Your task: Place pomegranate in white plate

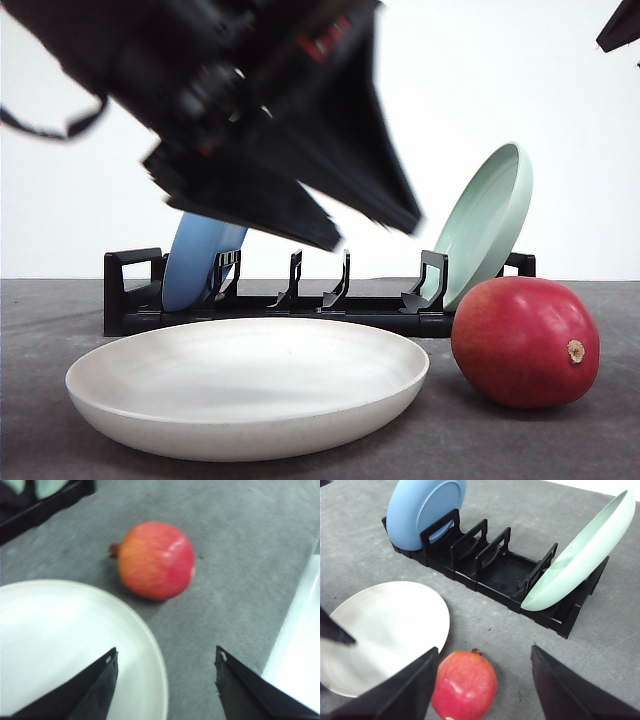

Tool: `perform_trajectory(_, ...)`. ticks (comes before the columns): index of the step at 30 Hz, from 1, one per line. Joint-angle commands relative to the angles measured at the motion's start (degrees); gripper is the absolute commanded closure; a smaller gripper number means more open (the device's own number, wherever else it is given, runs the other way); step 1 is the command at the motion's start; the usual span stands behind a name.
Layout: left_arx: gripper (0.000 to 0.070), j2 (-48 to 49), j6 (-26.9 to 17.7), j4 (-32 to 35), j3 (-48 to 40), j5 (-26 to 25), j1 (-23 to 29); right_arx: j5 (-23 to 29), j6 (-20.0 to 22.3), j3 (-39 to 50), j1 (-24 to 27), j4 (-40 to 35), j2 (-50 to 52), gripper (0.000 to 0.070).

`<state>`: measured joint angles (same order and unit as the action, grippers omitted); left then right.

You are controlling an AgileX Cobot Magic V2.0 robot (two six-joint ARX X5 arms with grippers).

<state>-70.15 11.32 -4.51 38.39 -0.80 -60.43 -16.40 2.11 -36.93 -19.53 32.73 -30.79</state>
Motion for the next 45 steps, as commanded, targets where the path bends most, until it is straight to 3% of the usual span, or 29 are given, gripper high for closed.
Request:
perform_trajectory(1, 0.0334, 1.09, 2.62, -3.22, 1.93, -0.93, 1.41, 0.13, -0.59, -1.07, -0.33, -0.50, -0.20, 0.0329)
perform_trajectory(9, 0.0334, 9.98, 2.55, -12.86, 3.54, -1.40, 14.52, 0.11, -0.63, -1.05, -0.33, -0.39, -0.20, 0.0329)
perform_trajectory(14, 0.0334, 15.14, -0.76, -18.47, 3.54, -1.40, 24.10, 0.04, -0.98, -1.05, -0.33, 0.68, -0.20, 0.0329)
perform_trajectory(20, 0.0334, 19.18, -3.37, -22.79, 3.54, -2.38, 34.88, -0.84, -6.55, -1.05, -0.35, 0.81, -0.22, 0.0328)
perform_trajectory(23, 0.0334, 20.02, -3.35, -23.48, 3.54, -2.82, 38.12, -4.64, -9.26, -1.07, -0.46, 0.68, -0.68, 0.0328)
perform_trajectory(28, 0.0336, 20.22, -3.33, -23.34, 3.54, -2.82, 40.22, -6.53, -15.82, -2.50, -3.06, 2.85, -4.26, 0.0328)
perform_trajectory(37, 0.0346, 20.22, -3.35, -22.73, 3.54, -2.82, 40.22, 6.77, -21.18, -11.66, -12.05, 13.19, -19.58, 0.0317)
perform_trajectory(45, 0.0346, 20.22, -3.33, -22.76, 3.54, -2.82, 40.22, 9.99, -24.26, -14.97, -14.53, 11.71, -32.25, 0.0100)
